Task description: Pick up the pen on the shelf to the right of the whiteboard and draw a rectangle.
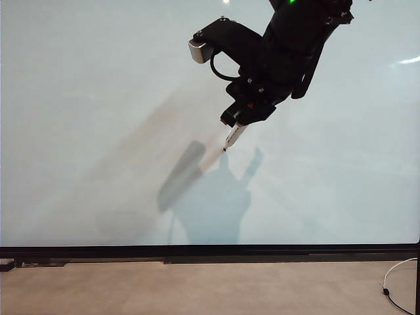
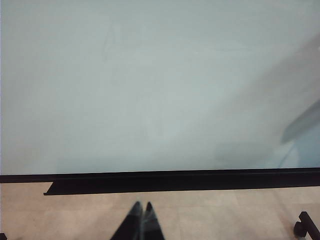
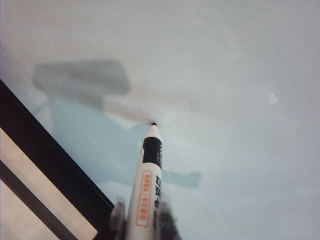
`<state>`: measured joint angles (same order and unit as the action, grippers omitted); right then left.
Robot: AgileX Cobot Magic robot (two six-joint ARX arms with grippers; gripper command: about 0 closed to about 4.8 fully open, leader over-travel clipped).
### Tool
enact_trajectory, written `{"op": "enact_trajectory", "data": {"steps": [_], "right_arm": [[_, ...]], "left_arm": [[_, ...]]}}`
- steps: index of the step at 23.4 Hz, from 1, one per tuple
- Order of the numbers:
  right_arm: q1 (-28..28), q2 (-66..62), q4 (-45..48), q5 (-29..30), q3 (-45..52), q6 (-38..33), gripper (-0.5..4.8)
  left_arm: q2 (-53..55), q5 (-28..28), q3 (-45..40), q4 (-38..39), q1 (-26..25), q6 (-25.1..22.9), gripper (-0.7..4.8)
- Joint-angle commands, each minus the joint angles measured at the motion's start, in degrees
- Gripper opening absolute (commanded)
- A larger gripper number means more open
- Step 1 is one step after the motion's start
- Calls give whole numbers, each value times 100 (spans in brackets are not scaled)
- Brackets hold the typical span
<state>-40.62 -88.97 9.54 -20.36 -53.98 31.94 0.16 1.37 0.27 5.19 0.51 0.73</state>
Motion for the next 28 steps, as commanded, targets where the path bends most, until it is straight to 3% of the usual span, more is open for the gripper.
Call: {"op": "enact_trajectory", "data": {"steps": [1,28], "right_arm": [[-2,28,295,-74,-50,52,-6],[-90,186,372,-417,-396,413,-6]], "left_arm": [[2,15,11,-55,-2,-7,-4],[2,15,11,-55,-2,-7,-4]]}}
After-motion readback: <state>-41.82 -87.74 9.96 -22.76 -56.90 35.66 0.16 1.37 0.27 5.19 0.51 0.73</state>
